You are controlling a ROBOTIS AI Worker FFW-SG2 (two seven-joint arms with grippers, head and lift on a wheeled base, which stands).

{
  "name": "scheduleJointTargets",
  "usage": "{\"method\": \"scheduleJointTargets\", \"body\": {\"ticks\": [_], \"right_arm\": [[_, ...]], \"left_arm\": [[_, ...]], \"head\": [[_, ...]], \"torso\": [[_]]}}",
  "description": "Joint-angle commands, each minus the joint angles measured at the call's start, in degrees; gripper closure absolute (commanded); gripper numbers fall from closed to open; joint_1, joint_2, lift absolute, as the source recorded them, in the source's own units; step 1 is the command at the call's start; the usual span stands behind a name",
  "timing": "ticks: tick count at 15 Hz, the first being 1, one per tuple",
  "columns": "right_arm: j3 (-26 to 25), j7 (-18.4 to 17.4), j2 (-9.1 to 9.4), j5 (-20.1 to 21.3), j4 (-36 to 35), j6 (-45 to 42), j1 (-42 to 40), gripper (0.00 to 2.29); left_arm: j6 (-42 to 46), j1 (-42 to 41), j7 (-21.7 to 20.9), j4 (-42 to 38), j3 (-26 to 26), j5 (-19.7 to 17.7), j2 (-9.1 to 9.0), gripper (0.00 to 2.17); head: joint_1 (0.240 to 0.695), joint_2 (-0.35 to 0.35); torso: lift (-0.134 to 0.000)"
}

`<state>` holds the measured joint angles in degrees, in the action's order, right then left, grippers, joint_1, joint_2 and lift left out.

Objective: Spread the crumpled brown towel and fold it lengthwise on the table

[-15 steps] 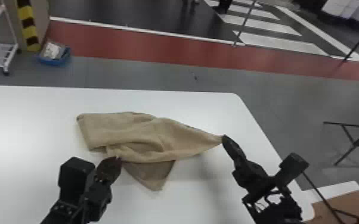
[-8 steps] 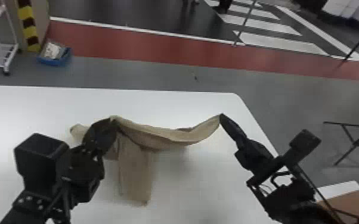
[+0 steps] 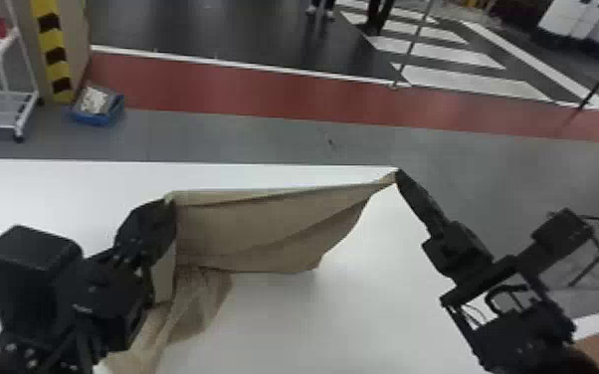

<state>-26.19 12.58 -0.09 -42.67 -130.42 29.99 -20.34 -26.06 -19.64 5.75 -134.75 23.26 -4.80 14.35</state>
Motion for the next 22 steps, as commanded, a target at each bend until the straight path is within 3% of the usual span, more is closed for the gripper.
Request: {"method": "scheduleJointTargets", "body": {"ticks": [1,2,4,5,8,9,13,16,22], "right_arm": [[-1.50,-1.42,0.14,0.22,2.62,-1.90,-0.75,1.45],[-2.47,-1.68,0.14,0.13,3.50,-2.08,-0.93,1.45],[-4.22,-2.91,0.14,-0.39,5.96,-2.96,-0.93,1.45],[-5.37,-3.17,0.14,-0.83,7.37,-3.48,-0.93,1.45],[-8.18,-4.67,-0.44,-1.10,12.73,-3.48,1.00,1.45],[-8.09,-4.67,-1.32,-1.10,13.96,-3.66,1.00,1.45],[-5.54,-2.91,-1.14,0.05,16.60,-7.70,-0.05,1.45],[-4.49,-1.77,-1.32,5.06,18.97,-11.92,-0.67,1.45],[-3.70,-1.24,-1.41,5.41,19.24,-11.04,-0.23,1.45]], "left_arm": [[0.08,3.03,0.93,6.34,3.10,1.10,-1.08,1.79],[-0.09,4.62,1.72,8.54,5.21,1.90,-1.43,1.55],[-0.44,6.11,1.63,12.14,7.85,3.48,-2.48,0.17],[-0.62,6.02,1.72,12.76,8.29,4.00,-2.57,0.00],[-3.08,3.30,1.63,11.18,5.56,4.36,-1.87,0.03],[-3.08,1.89,1.37,9.86,4.51,4.18,-1.69,0.03],[-3.08,-2.86,0.23,6.08,1.70,3.48,-0.73,0.05],[-3.08,-6.28,0.14,3.44,1.87,2.69,0.50,0.05],[-5.19,-10.94,1.28,4.15,4.60,4.18,1.38,0.27]], "head": [[0.682,-0.335],[0.695,-0.350],[0.695,-0.350],[0.695,-0.350],[0.695,-0.350],[0.695,-0.350],[0.695,-0.350],[0.695,-0.350],[0.695,-0.350]], "torso": [[-0.125],[-0.125],[-0.125],[-0.125],[-0.125],[-0.125],[-0.125],[-0.125],[-0.125]]}}
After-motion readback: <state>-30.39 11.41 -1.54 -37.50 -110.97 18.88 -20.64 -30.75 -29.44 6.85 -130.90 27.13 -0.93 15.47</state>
